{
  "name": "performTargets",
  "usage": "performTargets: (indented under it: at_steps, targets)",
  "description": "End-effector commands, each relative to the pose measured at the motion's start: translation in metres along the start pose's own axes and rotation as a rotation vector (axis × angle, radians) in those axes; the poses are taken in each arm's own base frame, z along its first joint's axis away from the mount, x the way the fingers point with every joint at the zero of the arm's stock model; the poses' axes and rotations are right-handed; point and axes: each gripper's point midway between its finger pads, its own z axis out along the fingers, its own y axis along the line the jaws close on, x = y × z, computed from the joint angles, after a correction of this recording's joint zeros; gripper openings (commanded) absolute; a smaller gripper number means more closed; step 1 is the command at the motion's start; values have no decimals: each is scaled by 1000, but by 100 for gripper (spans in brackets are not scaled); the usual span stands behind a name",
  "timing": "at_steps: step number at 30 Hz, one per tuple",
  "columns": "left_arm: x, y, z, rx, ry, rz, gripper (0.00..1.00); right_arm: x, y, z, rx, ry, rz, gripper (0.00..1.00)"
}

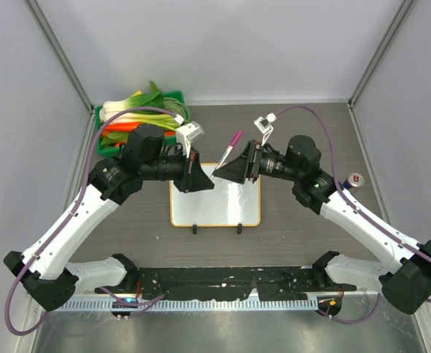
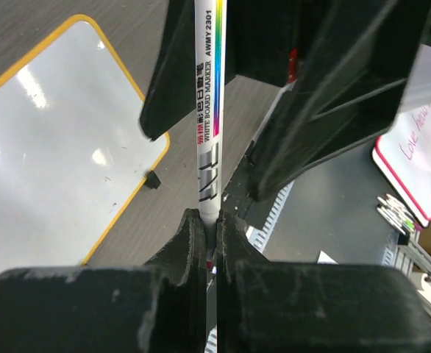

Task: Write a sentence on the whiteboard
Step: Pass from the right arm to the left, then pass from the left arm to the right

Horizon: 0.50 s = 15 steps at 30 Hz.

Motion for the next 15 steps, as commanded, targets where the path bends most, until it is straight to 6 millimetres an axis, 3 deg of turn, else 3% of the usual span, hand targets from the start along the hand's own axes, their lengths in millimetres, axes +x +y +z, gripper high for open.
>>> performTargets:
  at_steps: [1, 6, 15]
  targets:
    - [3, -19, -6, 113, 24, 37, 0, -20, 27, 11, -79, -46, -88, 69]
    - [9, -14, -4, 108, 39, 36, 0, -20, 31, 8, -92, -54, -94, 56]
    - [18, -11, -2, 118, 63, 33, 0, -12, 37, 4, -134, -29, -63, 47]
